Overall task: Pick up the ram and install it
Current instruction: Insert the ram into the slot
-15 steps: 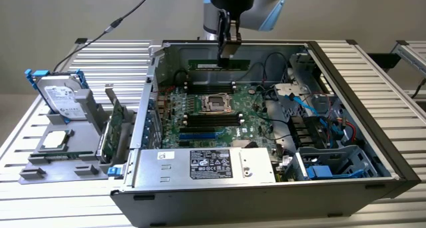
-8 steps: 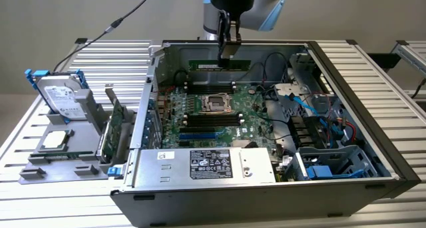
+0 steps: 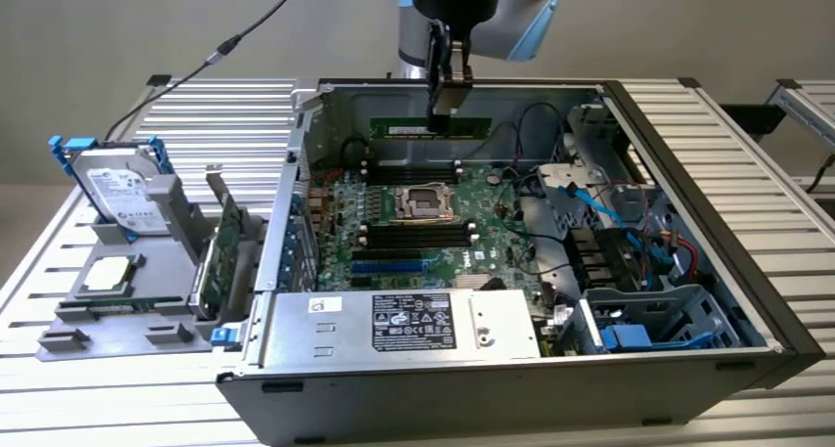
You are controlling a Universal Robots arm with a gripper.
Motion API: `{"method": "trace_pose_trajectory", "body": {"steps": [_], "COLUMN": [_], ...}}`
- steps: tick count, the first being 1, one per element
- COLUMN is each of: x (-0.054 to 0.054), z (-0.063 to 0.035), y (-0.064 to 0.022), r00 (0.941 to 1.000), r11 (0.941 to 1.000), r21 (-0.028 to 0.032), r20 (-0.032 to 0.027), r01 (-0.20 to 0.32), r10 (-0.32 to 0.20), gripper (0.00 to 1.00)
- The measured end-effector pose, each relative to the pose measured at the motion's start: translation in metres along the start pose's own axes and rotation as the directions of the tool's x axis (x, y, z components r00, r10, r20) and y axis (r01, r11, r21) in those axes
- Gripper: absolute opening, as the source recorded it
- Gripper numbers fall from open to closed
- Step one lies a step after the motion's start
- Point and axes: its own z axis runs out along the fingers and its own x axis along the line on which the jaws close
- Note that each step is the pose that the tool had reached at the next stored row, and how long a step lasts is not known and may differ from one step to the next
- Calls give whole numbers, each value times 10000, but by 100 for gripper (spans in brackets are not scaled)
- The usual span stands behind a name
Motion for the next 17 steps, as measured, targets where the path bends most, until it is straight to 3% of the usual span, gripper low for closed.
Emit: {"method": "trace_pose_trajectory", "body": {"steps": [4, 17], "x": [0, 18], "z": [2, 236], "y": [0, 50], "r00": [10000, 10000], "r11": [10000, 10000], "r21": [0, 3], "r20": [0, 3], "r01": [0, -1], "r10": [0, 1], "gripper": [14, 14]}}
